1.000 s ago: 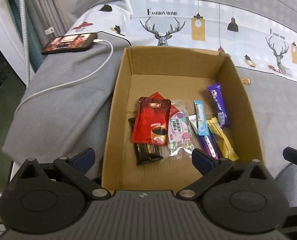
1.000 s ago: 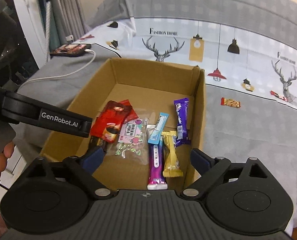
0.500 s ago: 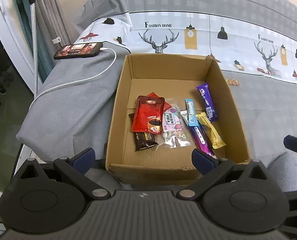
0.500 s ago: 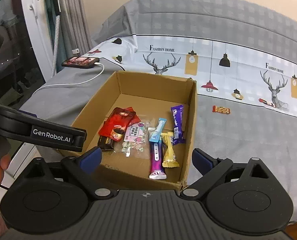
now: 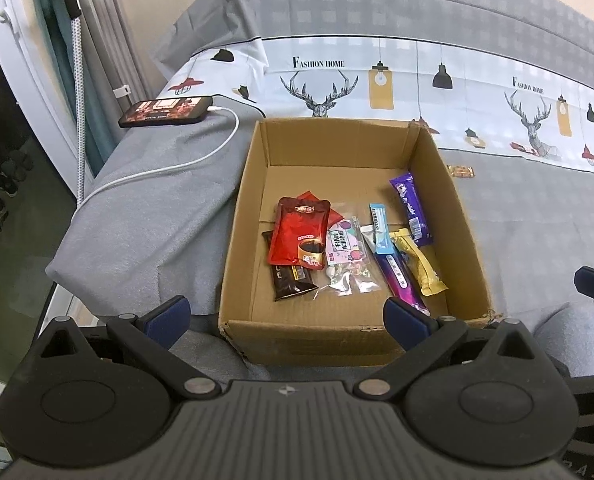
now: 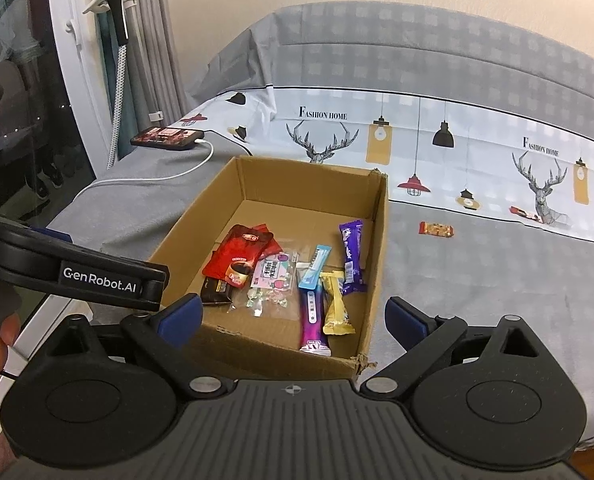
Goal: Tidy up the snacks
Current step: 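Lift both tools away from the box, then move the left tool to the gold candy while the right tool reaches the red Nescafé stick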
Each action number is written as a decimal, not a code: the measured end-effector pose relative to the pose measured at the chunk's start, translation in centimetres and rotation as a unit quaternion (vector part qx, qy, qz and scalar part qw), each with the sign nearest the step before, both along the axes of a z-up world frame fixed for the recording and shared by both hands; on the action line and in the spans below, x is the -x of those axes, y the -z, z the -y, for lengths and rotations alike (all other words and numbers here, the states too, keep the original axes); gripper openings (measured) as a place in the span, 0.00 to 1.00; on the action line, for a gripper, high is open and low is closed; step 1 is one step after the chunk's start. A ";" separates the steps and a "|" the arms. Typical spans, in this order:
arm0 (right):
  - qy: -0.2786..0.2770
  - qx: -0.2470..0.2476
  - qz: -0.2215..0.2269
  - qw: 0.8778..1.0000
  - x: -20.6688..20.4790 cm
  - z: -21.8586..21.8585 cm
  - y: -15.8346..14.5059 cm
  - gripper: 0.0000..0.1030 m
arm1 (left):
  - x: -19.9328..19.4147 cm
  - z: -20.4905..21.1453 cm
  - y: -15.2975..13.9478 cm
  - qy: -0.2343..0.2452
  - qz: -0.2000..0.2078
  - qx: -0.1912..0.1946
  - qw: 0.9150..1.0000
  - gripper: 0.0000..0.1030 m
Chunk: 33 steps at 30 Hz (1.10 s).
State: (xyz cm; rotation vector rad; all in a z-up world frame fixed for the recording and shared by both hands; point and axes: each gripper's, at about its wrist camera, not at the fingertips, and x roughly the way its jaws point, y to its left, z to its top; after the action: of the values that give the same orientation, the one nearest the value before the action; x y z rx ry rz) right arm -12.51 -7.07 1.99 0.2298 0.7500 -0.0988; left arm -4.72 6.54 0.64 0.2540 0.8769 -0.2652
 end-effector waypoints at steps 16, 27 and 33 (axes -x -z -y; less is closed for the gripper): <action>0.004 -0.007 0.001 1.000 0.4 0.8 -0.1 0.95 | -0.4 1.5 -0.1 0.011 0.001 -0.017 1.000 1.00; 0.066 -0.009 -0.009 0.998 1.7 7.5 1.7 0.95 | -2.4 10.7 -0.7 0.091 0.004 -0.049 0.995 1.00; 0.139 0.001 -0.030 0.990 2.6 15.2 3.5 0.95 | -4.4 19.2 0.1 0.163 -0.016 -0.063 0.985 1.00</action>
State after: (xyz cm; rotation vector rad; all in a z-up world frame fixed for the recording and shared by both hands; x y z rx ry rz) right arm -15.14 -22.28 -1.52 0.3307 0.7741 -0.3719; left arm -0.28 -12.65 0.58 0.5140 0.8843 -0.5192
